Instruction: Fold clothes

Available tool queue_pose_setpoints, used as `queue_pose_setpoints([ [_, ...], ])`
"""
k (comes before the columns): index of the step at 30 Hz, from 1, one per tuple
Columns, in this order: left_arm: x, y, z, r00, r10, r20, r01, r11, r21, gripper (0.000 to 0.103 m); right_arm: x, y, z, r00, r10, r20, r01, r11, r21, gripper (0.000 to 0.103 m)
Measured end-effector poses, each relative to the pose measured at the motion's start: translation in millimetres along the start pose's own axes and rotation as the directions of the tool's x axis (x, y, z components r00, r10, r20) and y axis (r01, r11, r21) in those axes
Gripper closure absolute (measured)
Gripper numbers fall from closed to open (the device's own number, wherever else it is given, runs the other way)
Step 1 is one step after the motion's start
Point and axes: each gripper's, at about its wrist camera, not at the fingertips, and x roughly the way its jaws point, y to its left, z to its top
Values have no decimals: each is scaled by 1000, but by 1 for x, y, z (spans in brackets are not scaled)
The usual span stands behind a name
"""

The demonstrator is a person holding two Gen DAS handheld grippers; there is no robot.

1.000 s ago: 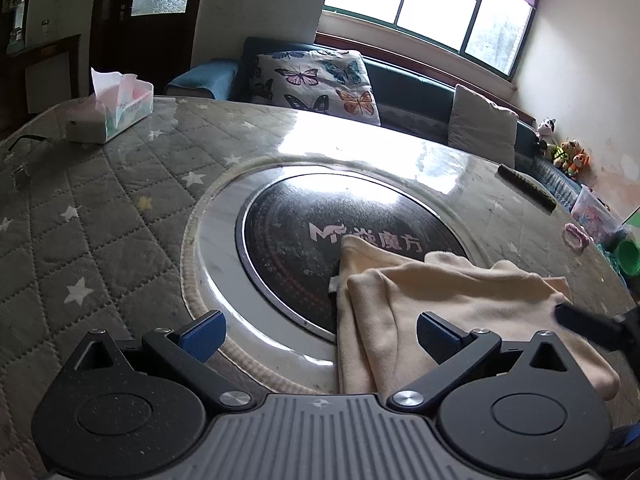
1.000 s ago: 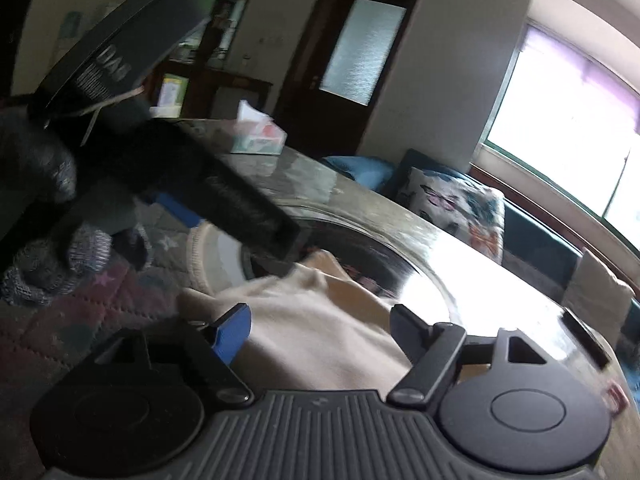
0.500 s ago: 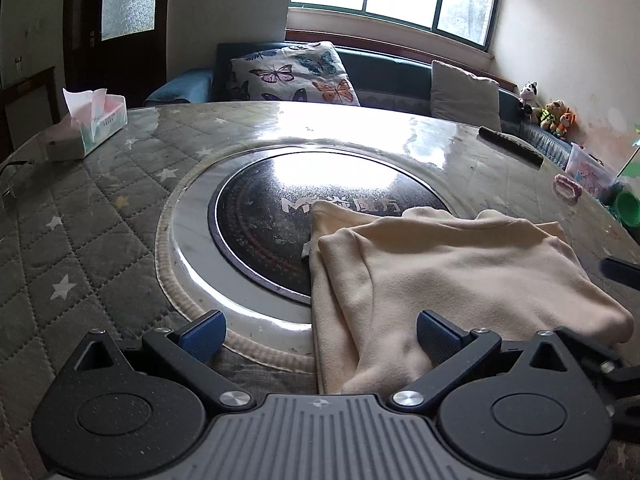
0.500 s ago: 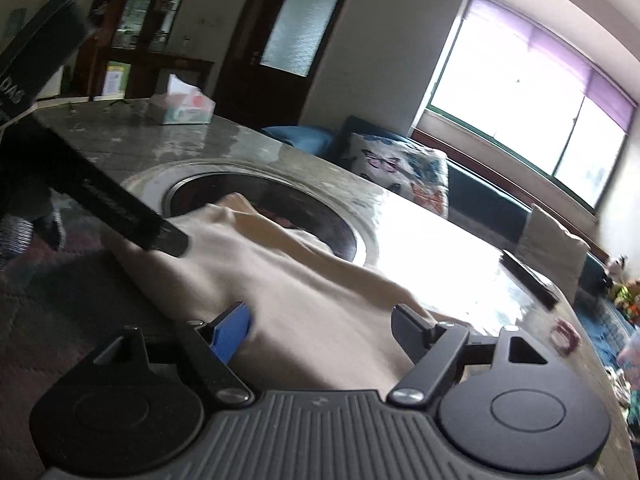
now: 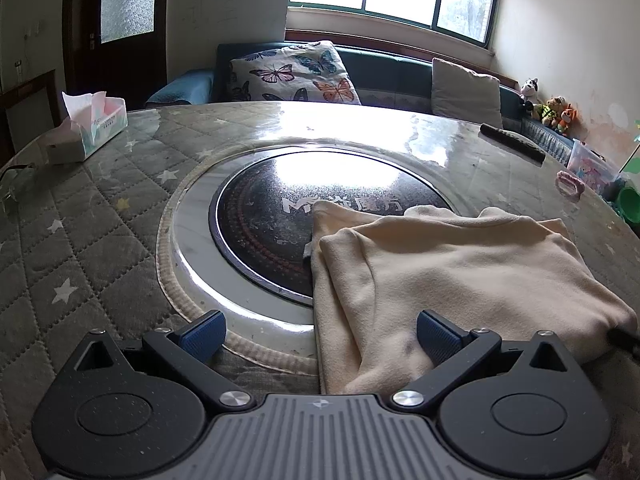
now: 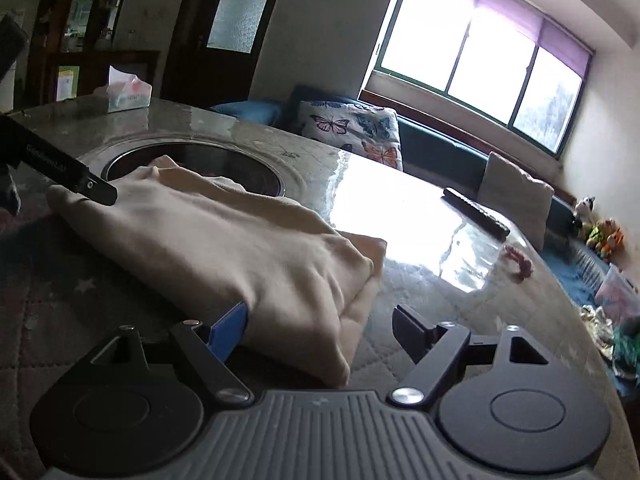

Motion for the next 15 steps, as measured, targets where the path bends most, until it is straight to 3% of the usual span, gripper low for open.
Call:
queue_pose_setpoints([
  [4,0,1,0,1000,0,-1,0,1000,-3,0,-8,-8,7,999,-30,35,29,999,29,22],
  [10,1,1,0,1000,0,-4,1,1000,3,0,5,-21,-8,998,-55,-39,57,997,49,22],
  [15,1,1,1,1000,-2,-3,2,1000,4,0,-5,-33,-3,997,-70,-13,71,994,88,22],
])
